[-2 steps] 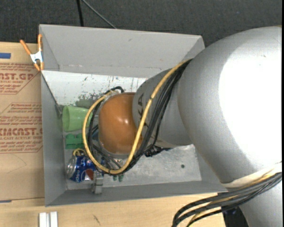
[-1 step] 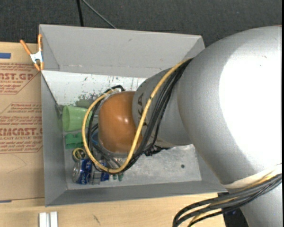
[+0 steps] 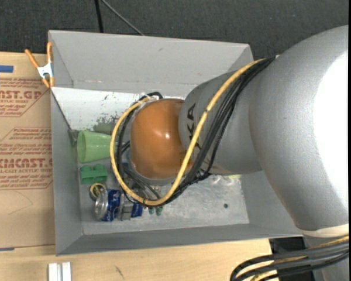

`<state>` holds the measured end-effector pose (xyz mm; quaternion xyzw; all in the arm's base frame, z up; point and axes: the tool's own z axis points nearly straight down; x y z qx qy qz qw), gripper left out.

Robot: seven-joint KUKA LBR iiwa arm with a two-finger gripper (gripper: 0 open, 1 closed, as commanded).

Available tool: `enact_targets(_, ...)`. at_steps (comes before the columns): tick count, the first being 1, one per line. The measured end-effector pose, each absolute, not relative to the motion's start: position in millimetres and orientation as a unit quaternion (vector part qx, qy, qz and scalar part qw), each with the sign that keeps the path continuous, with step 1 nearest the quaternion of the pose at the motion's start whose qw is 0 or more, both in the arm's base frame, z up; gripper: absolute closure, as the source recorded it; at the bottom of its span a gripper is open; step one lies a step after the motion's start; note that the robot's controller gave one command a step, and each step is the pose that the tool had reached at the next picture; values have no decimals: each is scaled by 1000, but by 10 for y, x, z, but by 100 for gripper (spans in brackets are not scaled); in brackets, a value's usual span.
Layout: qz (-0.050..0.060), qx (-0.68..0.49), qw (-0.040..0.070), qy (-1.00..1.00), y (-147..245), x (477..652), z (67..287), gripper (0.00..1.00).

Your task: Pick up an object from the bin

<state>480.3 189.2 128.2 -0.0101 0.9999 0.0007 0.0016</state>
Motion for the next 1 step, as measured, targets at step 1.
enact_targets(1,2,-12,5,1000,1922,5214,2474,100)
